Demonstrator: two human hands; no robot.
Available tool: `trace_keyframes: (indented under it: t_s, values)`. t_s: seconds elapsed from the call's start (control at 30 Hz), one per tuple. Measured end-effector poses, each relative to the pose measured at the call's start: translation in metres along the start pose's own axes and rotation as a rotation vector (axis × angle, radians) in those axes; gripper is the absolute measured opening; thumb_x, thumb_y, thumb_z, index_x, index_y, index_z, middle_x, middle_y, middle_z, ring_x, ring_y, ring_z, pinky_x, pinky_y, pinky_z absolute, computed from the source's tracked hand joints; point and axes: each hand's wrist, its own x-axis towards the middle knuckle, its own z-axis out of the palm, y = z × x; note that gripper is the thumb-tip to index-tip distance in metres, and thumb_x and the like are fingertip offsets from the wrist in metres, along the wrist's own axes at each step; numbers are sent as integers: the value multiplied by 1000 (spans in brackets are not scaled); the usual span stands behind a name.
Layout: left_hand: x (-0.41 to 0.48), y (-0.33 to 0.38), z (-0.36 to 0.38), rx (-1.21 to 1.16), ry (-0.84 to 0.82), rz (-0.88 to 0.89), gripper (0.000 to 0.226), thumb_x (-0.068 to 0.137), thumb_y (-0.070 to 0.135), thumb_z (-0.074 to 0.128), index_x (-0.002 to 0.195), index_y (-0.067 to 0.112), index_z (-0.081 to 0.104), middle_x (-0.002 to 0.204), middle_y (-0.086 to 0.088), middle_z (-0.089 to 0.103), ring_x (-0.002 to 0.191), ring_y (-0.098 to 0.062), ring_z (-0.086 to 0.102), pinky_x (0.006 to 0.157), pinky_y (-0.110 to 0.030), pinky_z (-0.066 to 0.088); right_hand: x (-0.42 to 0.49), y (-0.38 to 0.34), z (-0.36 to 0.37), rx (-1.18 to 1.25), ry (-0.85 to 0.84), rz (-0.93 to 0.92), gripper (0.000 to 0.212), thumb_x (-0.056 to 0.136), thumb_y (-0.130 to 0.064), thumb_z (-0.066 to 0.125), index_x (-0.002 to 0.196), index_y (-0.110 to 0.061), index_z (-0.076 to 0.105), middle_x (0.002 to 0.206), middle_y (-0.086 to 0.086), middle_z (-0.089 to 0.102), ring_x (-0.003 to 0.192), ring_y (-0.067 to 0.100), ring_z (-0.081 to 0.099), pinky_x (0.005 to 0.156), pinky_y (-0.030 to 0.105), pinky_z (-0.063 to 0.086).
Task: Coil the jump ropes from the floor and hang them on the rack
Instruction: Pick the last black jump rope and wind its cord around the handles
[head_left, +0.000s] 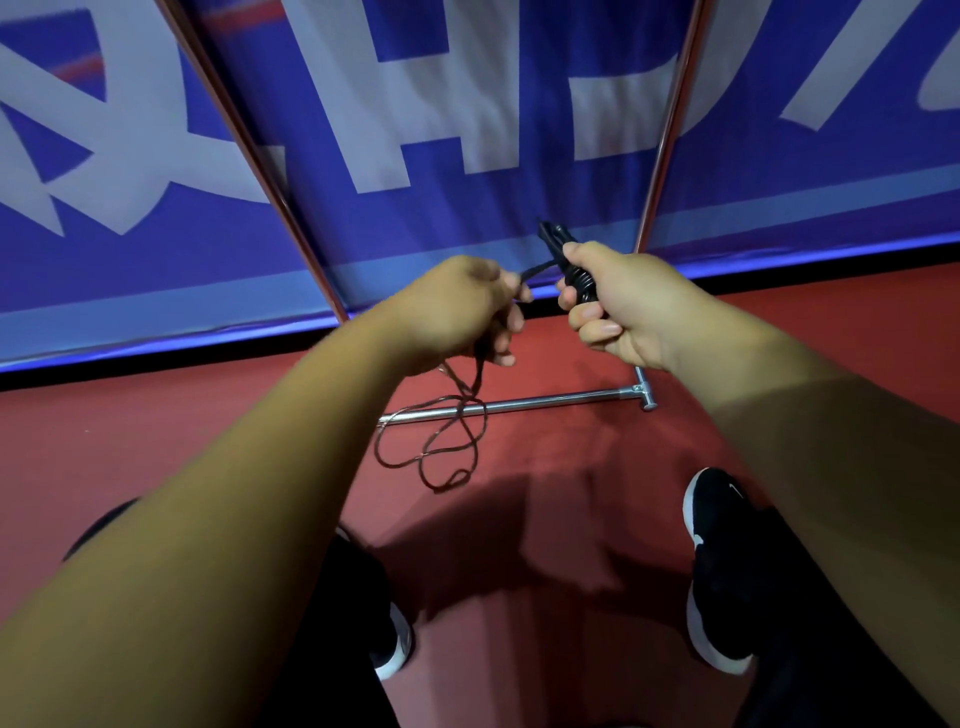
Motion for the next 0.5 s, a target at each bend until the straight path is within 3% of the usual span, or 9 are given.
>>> trace_keyframes:
  t_s: [0.07, 0.13, 0.23, 0.37, 0.43, 0.5]
  values:
    - [-3, -2, -9, -197, -251, -66, 29, 107, -6, 40, 132, -7, 54, 104, -12, 71, 84, -20, 71, 81, -34, 63, 0, -1, -3, 7, 21, -3, 30, 107, -36, 58, 91, -11, 54, 69, 3, 53, 46, 9, 34, 33, 20, 19]
    - [-5, -6, -16, -240, -409, -87, 46, 99, -18, 42, 141, -2, 52, 123, -12, 72, 115, -24, 71, 101, -34, 57, 0, -1, -6, 0, 17, -6, 31, 107, -37, 58, 91, -11, 55, 70, 2, 53, 46, 9, 33, 33, 20, 19]
    - [-5, -11, -18, -158, -442, -134, 49, 95, -16, 56, 137, 8, 58, 121, -11, 74, 119, -27, 71, 104, -39, 55, -5, -3, -5, -14, -32, -27, 33, 106, -41, 61, 96, -10, 58, 70, 2, 54, 47, 9, 33, 34, 20, 19]
    - [-4, -12, -5, 128, -213, -147, 27, 90, -9, 72, 114, 2, 67, 109, -20, 77, 102, -32, 77, 82, -36, 63, -10, -5, -1, -57, -80, -108, 37, 101, -49, 69, 99, -14, 59, 72, 3, 56, 50, 11, 33, 36, 21, 20]
    - [0, -16, 3, 240, 16, -140, 16, 89, -9, 73, 102, -2, 66, 101, -25, 76, 86, -33, 79, 77, -44, 66, -12, -4, 0, -80, -97, -139, 32, 103, -43, 69, 98, -15, 57, 73, 5, 55, 50, 11, 33, 37, 21, 19]
    - [7, -23, 9, 340, 277, -105, 15, 90, -4, 75, 93, 4, 63, 89, -22, 76, 69, -29, 79, 70, -53, 65, -13, -3, 1, -107, -108, -159, 27, 103, -38, 68, 97, -15, 56, 73, 5, 54, 50, 12, 32, 38, 21, 19]
